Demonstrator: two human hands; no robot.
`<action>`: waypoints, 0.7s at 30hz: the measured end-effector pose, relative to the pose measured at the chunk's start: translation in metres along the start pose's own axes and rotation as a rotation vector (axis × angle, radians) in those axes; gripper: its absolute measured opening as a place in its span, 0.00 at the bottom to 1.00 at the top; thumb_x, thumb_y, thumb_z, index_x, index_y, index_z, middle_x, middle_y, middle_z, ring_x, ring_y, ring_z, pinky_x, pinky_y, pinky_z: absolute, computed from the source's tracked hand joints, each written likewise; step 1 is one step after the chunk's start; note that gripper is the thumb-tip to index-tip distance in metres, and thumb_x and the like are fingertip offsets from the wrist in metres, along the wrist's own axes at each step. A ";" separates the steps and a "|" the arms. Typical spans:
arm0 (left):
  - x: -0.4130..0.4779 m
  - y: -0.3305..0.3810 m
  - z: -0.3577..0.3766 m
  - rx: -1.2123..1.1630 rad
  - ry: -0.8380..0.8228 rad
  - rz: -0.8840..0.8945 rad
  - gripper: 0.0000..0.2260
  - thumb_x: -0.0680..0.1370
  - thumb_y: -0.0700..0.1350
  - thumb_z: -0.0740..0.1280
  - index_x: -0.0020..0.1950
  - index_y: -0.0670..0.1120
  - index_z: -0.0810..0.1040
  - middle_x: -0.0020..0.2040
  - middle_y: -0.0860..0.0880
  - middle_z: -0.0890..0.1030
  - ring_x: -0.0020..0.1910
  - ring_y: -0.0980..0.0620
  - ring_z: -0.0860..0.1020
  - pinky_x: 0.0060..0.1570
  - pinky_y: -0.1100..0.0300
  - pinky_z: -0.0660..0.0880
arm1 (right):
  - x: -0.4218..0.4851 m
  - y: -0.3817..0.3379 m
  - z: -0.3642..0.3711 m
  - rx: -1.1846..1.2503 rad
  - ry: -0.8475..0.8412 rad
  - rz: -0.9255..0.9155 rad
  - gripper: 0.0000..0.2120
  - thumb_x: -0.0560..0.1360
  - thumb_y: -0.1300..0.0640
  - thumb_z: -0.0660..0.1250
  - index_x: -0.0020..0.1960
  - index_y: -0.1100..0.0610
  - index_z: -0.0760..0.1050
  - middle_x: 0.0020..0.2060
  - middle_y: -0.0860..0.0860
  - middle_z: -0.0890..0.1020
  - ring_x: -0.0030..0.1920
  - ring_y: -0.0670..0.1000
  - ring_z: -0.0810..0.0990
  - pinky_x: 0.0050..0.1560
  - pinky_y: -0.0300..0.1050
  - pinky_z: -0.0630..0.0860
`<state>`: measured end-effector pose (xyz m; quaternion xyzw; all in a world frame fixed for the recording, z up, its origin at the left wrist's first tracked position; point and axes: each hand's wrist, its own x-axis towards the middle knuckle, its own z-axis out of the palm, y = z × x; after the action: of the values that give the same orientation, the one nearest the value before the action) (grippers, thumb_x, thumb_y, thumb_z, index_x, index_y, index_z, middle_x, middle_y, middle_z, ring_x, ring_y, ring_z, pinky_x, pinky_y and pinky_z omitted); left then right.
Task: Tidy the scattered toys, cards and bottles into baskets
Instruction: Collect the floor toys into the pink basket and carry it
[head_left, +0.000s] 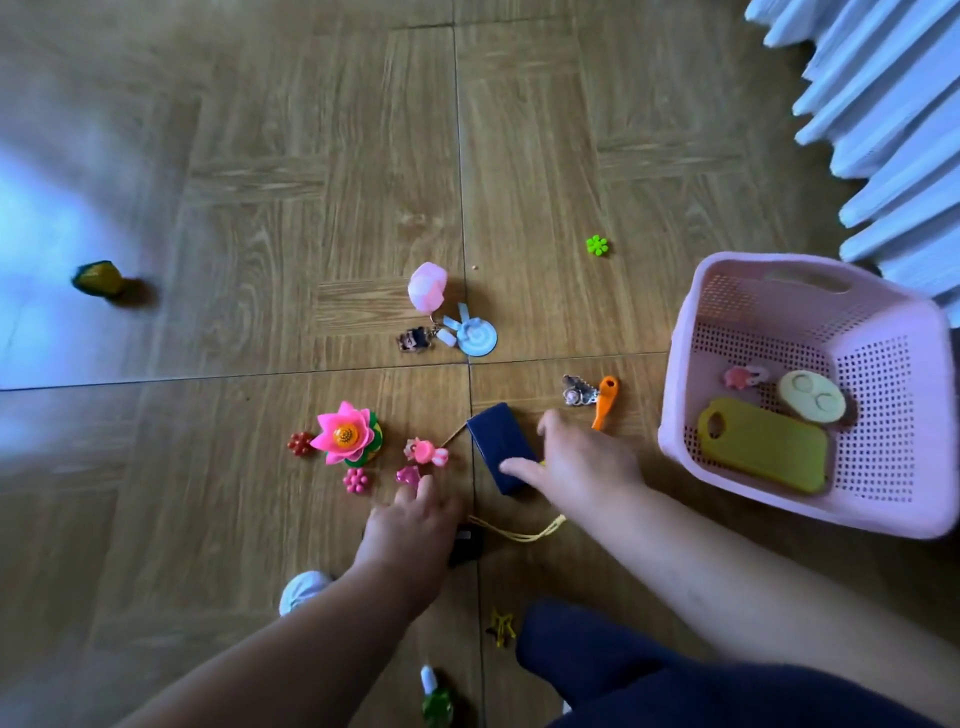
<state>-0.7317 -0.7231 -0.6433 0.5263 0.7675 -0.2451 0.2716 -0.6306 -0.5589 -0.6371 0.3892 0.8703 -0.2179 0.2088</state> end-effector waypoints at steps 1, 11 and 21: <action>0.001 0.000 0.001 0.002 -0.002 -0.006 0.30 0.79 0.49 0.64 0.78 0.52 0.53 0.76 0.42 0.56 0.69 0.42 0.67 0.57 0.51 0.75 | 0.006 -0.009 0.003 -0.087 -0.020 -0.011 0.33 0.72 0.30 0.59 0.65 0.55 0.64 0.51 0.52 0.80 0.49 0.53 0.80 0.37 0.45 0.71; 0.015 -0.004 -0.103 -1.257 0.252 -0.339 0.13 0.72 0.55 0.74 0.51 0.50 0.80 0.40 0.53 0.82 0.37 0.57 0.80 0.32 0.63 0.74 | -0.012 0.013 -0.046 0.282 0.231 0.092 0.26 0.68 0.36 0.65 0.56 0.53 0.66 0.45 0.50 0.80 0.46 0.57 0.80 0.42 0.47 0.75; 0.075 0.144 -0.193 -1.676 0.073 0.007 0.14 0.73 0.49 0.74 0.56 0.46 0.79 0.45 0.47 0.84 0.43 0.48 0.84 0.47 0.51 0.82 | -0.035 0.186 -0.076 0.435 0.496 0.642 0.39 0.58 0.26 0.61 0.52 0.57 0.75 0.42 0.56 0.82 0.47 0.58 0.80 0.50 0.51 0.78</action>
<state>-0.6490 -0.4975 -0.5659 0.1602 0.7022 0.4247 0.5485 -0.4806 -0.4263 -0.5965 0.7144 0.6633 -0.2199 -0.0354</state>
